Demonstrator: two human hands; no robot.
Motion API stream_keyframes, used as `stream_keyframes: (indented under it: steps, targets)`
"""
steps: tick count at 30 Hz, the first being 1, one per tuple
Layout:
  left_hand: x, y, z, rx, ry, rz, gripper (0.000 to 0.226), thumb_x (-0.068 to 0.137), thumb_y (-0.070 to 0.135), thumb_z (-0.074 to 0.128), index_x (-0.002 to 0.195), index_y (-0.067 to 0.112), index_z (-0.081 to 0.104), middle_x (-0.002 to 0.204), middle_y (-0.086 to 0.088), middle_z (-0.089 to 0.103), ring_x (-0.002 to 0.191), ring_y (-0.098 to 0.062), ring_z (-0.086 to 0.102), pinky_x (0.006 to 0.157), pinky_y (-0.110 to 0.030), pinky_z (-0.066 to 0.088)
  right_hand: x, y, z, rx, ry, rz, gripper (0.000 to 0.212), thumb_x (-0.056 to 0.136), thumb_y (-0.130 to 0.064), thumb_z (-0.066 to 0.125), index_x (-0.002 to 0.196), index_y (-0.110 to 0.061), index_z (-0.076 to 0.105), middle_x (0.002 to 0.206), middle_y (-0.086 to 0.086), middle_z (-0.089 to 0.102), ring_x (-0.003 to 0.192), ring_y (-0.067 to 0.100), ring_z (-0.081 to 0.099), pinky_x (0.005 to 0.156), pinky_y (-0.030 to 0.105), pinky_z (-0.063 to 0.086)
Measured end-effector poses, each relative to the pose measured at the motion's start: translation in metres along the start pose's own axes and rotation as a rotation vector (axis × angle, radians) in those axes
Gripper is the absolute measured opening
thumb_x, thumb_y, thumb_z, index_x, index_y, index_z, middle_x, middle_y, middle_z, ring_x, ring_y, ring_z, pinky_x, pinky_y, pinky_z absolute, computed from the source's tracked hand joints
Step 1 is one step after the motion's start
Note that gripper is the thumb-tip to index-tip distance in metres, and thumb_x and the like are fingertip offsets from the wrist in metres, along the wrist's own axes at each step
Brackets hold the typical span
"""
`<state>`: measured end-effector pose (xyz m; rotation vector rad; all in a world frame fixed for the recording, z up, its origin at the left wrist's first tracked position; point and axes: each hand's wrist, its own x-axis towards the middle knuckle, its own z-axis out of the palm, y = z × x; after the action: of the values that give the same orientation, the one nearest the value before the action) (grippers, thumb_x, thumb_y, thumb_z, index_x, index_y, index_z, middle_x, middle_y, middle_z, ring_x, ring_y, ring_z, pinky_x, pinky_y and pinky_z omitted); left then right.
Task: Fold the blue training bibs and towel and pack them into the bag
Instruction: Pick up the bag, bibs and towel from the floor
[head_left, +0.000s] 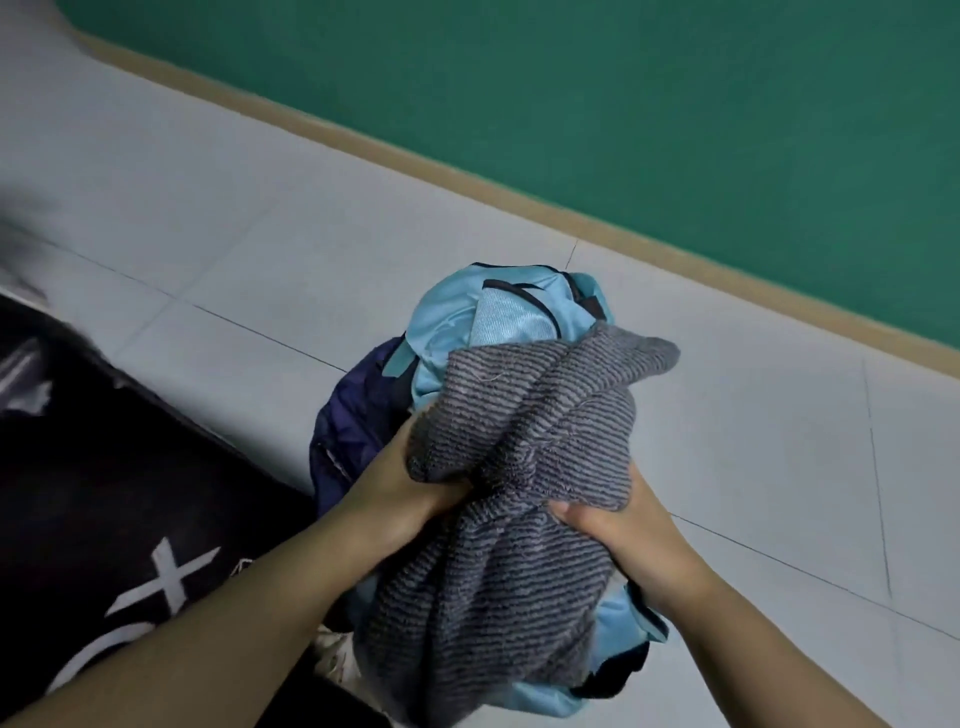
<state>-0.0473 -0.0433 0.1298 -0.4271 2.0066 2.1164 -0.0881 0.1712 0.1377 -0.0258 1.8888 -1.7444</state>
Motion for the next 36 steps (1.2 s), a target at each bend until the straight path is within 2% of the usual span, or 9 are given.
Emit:
stream_keyframes:
  steps: [1,3,9,13,19,24,28,32,36]
  targets:
    - [-0.014,0.016,-0.005,-0.018,0.042,0.025,0.062,0.070,0.004,0.078,0.120,0.029,0.051,0.099,0.017,0.072,0.095,0.002,0.065,0.081,-0.014,0.050,-0.005,-0.015,0.007,-0.008,-0.024,-0.033,0.085,0.049,-0.031,0.081,0.126,-0.029,0.047,0.107,-0.009,0.070,0.101,0.012,0.067,0.080,0.022,0.053]
    - [-0.047,0.050,-0.016,-0.028,0.126,0.077,0.069,0.058,0.016,0.082,0.117,0.033,0.051,0.095,0.021,0.071,0.089,0.004,0.065,0.079,-0.015,0.050,-0.018,-0.050,0.023,-0.031,-0.078,-0.103,0.086,0.045,-0.035,0.081,0.124,-0.033,0.047,0.106,-0.014,0.070,0.100,0.008,0.066,0.082,0.021,0.052]
    - [-0.151,0.143,-0.050,0.002,0.304,0.296,0.081,0.046,0.030,0.074,0.123,0.038,0.050,0.112,0.013,0.069,0.105,-0.008,0.064,0.097,-0.035,0.046,-0.065,-0.151,0.078,-0.137,-0.223,-0.356,0.084,0.055,-0.023,0.084,0.130,-0.026,0.046,0.107,-0.014,0.069,0.100,0.006,0.066,0.083,0.024,0.051]
    - [-0.223,0.190,-0.076,0.028,0.379,0.446,0.084,0.056,0.017,0.076,0.133,0.031,0.045,0.114,0.010,0.068,0.106,-0.011,0.065,0.094,-0.039,0.048,-0.103,-0.211,0.127,-0.167,-0.325,-0.510,0.078,0.062,-0.016,0.077,0.132,-0.021,0.043,0.101,-0.016,0.068,0.091,-0.004,0.065,0.068,0.010,0.049]
    - [-0.328,0.234,-0.128,0.090,0.560,0.581,0.078,0.063,0.007,0.071,0.135,0.023,0.044,0.118,0.004,0.067,0.107,-0.015,0.065,0.091,-0.041,0.049,-0.150,-0.267,0.220,-0.167,-0.479,-0.658,0.083,0.059,-0.020,0.078,0.134,-0.021,0.042,0.111,-0.009,0.065,0.094,-0.002,0.065,0.069,0.008,0.048]
    - [-0.406,0.245,-0.180,0.098,0.758,0.649,0.089,0.049,0.014,0.076,0.132,0.021,0.045,0.115,0.003,0.069,0.105,-0.015,0.066,0.087,-0.034,0.050,-0.179,-0.291,0.313,-0.159,-0.630,-0.746,0.095,0.050,-0.033,0.083,0.135,-0.021,0.042,0.117,-0.006,0.064,0.101,0.001,0.063,0.079,0.016,0.049]
    - [-0.451,0.239,-0.226,0.082,0.926,0.660,0.096,0.045,0.023,0.077,0.135,0.015,0.044,0.115,-0.001,0.069,0.105,-0.018,0.065,0.091,-0.039,0.049,-0.191,-0.300,0.386,-0.157,-0.741,-0.779,0.087,0.054,-0.028,0.081,0.131,-0.024,0.040,0.116,-0.012,0.060,0.099,-0.008,0.060,0.077,0.007,0.047]
    - [-0.463,0.213,-0.262,0.042,1.022,0.600,0.096,0.046,0.026,0.079,0.135,0.019,0.045,0.117,0.001,0.068,0.106,-0.017,0.065,0.091,-0.038,0.048,-0.174,-0.282,0.442,-0.188,-0.833,-0.702,0.079,0.059,-0.023,0.081,0.128,-0.027,0.042,0.111,-0.014,0.062,0.096,-0.007,0.062,0.076,0.010,0.048]
    - [-0.443,0.154,-0.288,-0.085,1.043,0.459,0.079,0.055,0.023,0.087,0.126,0.023,0.053,0.113,0.002,0.069,0.105,-0.017,0.065,0.089,-0.034,0.049,-0.137,-0.230,0.474,-0.246,-0.899,-0.533,0.069,0.069,-0.012,0.082,0.128,-0.022,0.048,0.113,-0.002,0.067,0.100,0.008,0.066,0.085,0.026,0.049]
